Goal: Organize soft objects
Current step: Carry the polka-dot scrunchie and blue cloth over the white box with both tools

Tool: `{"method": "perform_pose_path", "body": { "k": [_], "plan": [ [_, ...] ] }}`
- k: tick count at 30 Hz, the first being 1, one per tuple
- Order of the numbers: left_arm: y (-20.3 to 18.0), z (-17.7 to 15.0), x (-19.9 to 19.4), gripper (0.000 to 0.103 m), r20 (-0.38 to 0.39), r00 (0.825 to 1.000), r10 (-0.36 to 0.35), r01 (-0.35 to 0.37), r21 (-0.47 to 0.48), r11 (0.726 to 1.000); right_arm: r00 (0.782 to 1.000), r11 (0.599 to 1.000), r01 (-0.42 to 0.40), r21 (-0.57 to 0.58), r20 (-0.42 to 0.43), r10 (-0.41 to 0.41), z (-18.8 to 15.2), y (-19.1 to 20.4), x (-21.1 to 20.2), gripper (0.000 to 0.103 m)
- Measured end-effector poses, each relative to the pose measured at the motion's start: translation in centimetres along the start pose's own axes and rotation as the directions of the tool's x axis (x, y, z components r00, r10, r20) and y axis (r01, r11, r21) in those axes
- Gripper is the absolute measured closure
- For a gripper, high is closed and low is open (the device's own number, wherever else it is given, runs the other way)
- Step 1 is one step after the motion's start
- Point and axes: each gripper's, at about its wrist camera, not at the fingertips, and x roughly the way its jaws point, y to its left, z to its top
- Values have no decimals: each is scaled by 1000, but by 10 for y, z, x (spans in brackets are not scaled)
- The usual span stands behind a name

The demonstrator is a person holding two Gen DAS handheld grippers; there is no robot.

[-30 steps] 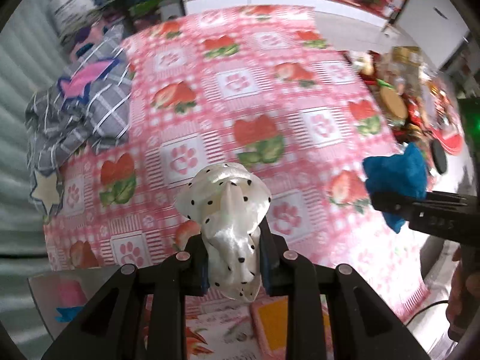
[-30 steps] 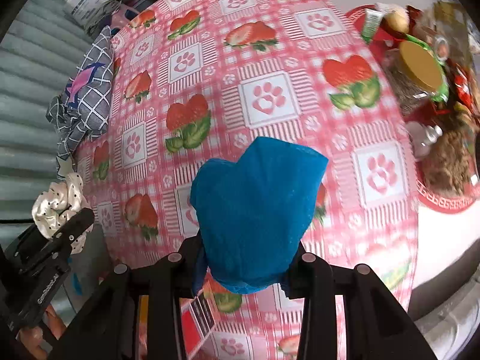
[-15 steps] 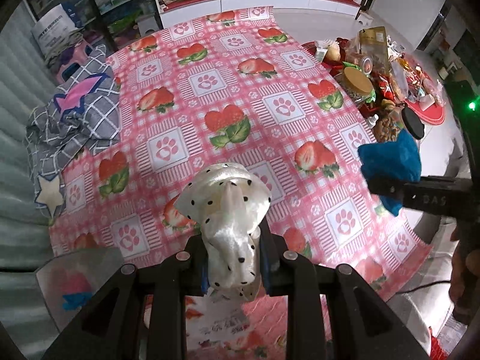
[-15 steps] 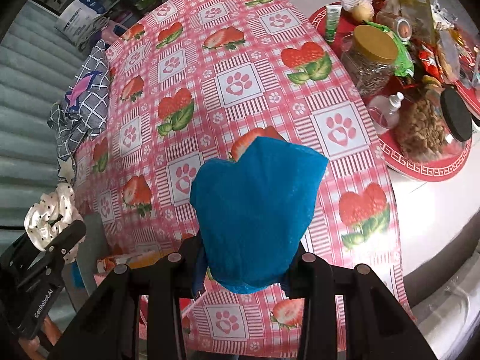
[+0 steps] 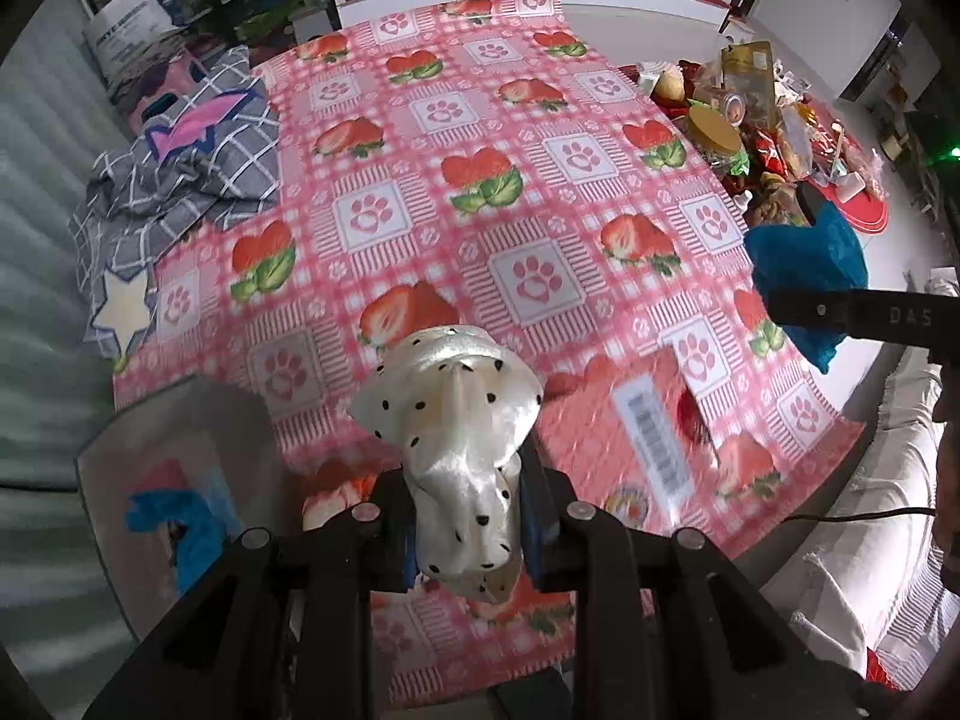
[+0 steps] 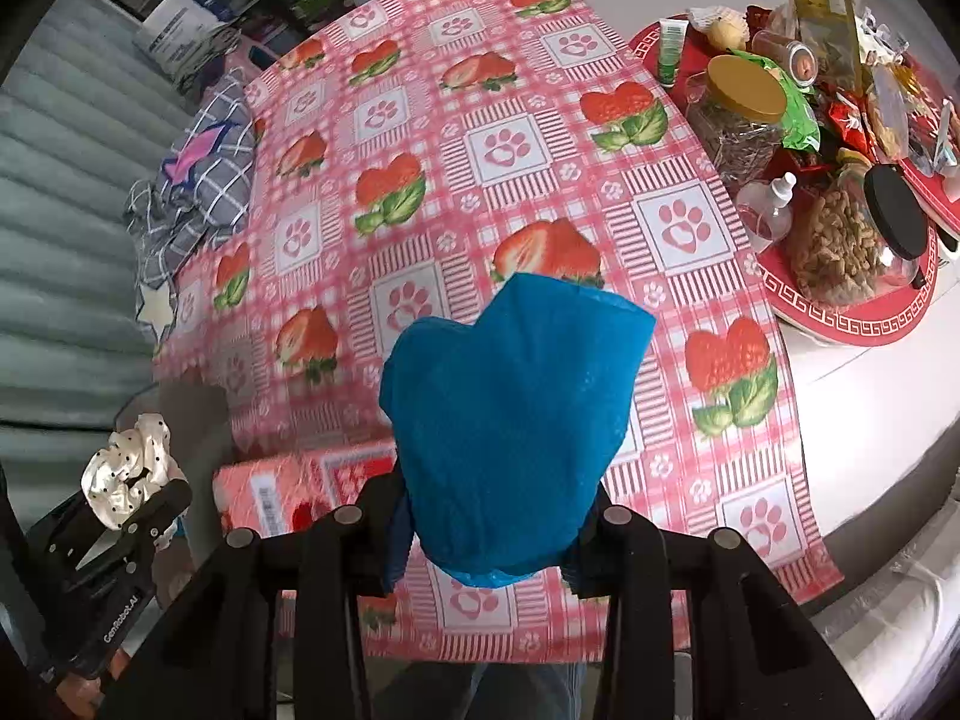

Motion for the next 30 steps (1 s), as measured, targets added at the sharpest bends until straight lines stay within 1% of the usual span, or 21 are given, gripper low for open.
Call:
{"method": "perform_pose_path", "body": {
  "k": [7,16,23,30],
  "plan": [
    [5,-32,-9,75,-8,1000,-5,5,-3,1000,1000,1000,2,-14,-22,-2,-36,9,-5,63],
    [27,-72,-23,75,-4,1000,2,-3,-61,998,997,998,-10,-69,-74,5,-95,37,0,63],
    [53,-97,-33,75,9,1000,21,-20,-126,992,994,985,-41,-169,-111,22,-126,79,3,63],
    [86,-120,-45,75,31,998,45,-37,-224,974,992,955,-63,-289,-124,28,-135,131,5,63]
  ]
}}
